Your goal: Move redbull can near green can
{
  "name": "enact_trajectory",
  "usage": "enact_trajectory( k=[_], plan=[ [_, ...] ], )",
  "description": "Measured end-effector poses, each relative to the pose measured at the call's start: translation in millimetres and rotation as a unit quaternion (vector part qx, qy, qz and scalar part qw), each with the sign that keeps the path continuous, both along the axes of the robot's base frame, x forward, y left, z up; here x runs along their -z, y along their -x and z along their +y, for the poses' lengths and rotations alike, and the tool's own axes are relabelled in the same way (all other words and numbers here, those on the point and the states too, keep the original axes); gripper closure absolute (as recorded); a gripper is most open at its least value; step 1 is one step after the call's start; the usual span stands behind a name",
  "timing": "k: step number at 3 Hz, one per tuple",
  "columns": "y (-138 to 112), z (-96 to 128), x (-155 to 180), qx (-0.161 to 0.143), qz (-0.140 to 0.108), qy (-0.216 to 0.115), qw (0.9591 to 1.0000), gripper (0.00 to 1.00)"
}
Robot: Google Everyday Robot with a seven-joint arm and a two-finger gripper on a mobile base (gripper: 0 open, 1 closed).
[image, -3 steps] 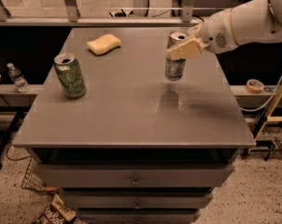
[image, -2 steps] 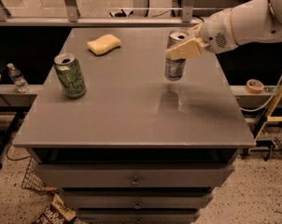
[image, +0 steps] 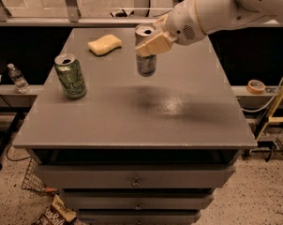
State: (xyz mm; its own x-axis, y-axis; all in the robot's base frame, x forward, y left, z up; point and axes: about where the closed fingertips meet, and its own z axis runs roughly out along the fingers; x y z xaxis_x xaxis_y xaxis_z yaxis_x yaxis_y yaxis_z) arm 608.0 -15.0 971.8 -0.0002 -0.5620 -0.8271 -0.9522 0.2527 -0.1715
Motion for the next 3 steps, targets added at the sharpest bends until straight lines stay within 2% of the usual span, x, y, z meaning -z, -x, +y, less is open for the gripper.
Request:
enact_trajectory(
  k=[1,2,3],
  plan=[
    [2,44,6,-0.045,0.0,0.016,0.9989,1.0],
    [2,82,24,-0.075,0.019,0.023,0.9968,1.0],
    [5,105,38,-0.088,0.036,0.02,0.9953,1.0]
  ],
)
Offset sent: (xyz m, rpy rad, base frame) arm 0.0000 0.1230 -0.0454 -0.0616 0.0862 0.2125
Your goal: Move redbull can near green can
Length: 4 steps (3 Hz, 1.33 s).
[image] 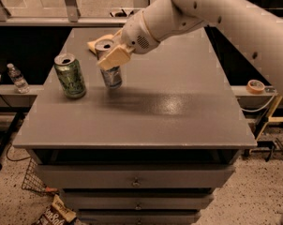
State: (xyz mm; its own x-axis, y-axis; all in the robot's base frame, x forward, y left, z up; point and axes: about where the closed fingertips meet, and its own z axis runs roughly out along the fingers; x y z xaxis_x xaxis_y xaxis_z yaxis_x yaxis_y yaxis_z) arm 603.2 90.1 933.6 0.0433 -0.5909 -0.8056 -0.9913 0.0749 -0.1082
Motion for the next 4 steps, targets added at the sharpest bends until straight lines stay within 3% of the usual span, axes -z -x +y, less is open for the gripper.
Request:
enact_trajectory(
  k=[2,4],
  plan=[
    [11,32,13,-0.015,0.012,-0.017,0.9997,1.0],
    [13,45,24,-0.012,0.013,-0.033,0.9993,1.0]
  ],
)
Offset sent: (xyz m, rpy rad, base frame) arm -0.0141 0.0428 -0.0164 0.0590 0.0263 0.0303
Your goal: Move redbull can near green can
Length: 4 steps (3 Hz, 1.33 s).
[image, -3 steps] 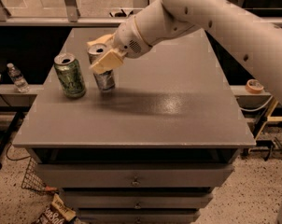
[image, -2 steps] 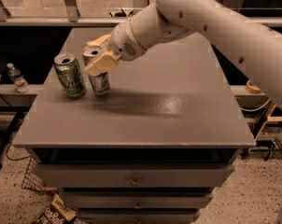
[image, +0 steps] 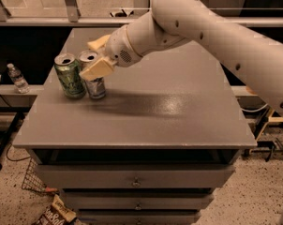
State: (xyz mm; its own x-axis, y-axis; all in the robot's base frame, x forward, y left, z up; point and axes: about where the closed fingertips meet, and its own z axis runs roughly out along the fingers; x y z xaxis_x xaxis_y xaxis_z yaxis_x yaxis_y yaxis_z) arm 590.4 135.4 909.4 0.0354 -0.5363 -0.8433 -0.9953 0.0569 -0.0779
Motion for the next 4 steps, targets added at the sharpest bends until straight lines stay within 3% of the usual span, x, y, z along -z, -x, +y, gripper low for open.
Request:
enact_trajectory(
  k=[1,2,4],
  plan=[
    [-2.4,1.6,4.4,0.007,-0.005,-0.002,1.0,1.0],
    [-1.3,3.6,4.3,0.005,-0.005,-0.002,1.0,0.83],
    [1.0,7.9,4.9,0.001,-0.004,-0.002,1.0,0.35]
  ],
)
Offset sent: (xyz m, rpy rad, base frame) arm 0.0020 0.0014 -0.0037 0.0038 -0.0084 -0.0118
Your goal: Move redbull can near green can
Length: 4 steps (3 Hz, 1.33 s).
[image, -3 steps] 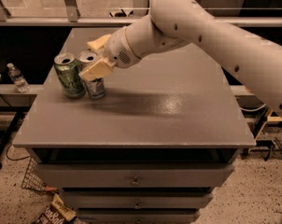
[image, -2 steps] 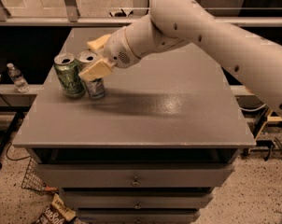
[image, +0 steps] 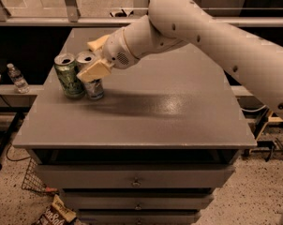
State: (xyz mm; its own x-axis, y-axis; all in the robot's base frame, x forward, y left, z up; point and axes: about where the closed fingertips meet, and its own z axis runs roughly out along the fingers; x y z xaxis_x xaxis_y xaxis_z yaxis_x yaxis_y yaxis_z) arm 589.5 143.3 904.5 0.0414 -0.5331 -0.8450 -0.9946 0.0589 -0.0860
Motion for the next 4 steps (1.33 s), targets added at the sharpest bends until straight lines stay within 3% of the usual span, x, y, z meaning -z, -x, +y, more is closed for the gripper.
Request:
enact_trajectory(
  k=[1,2,3,4],
  plan=[
    [1,2,0,-0.002,0.0,0.0,1.0,0.13],
    [1,-13,-3,0.013,-0.008,0.005,0.9999,0.0],
    [-1,-50,-7,0.049,-0.017,0.015,0.9985,0.0],
    [-3,-112,-4,0.102,-0.014,0.019,0.9945,0.0]
  ],
)
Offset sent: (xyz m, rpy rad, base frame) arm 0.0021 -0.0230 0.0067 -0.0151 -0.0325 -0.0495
